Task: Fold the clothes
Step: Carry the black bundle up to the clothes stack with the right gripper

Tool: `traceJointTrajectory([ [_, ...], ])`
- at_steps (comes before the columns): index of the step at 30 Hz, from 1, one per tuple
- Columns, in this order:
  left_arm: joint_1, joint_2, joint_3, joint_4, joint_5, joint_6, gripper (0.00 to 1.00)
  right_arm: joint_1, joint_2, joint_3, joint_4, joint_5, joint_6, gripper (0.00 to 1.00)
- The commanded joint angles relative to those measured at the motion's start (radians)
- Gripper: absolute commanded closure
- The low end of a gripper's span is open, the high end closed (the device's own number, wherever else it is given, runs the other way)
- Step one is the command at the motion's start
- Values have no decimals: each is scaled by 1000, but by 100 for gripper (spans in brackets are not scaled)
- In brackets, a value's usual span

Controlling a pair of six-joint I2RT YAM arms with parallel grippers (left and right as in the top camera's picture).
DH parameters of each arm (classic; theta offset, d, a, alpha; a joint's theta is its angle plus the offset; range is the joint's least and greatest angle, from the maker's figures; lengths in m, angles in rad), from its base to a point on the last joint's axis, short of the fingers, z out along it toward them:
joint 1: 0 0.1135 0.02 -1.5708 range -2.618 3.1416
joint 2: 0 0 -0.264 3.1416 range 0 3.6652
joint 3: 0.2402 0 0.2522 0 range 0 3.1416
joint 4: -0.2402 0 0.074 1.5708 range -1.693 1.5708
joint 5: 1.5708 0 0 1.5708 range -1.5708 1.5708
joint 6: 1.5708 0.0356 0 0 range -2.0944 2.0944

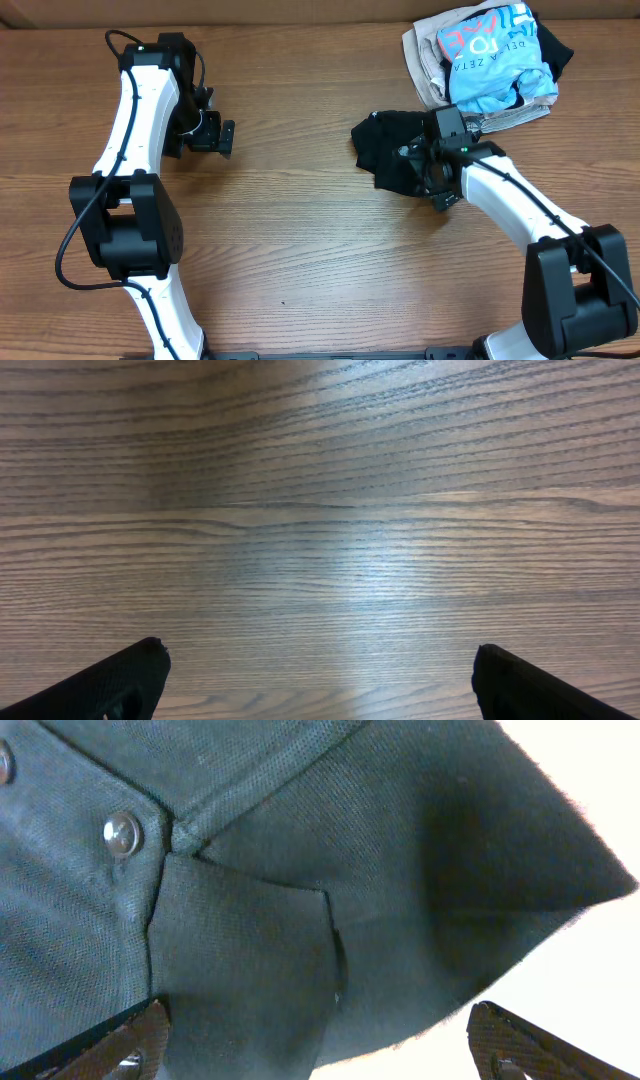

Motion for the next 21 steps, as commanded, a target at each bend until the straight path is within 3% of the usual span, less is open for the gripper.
traceJointTrajectory([
  [1, 3, -6, -5, 0, 2, 17, 0, -3, -1, -71, 107, 8, 26, 1],
  [8, 3, -6, -5, 1, 2, 16, 0, -2, 3, -184, 336, -7, 26, 5],
  [17, 3, -6, -5, 4, 2, 16, 0, 19, 126, -200, 494, -35, 26, 22],
  [21, 3, -5, -5, 5, 1, 16, 0, 29, 169, -200, 523, -52, 25, 47],
])
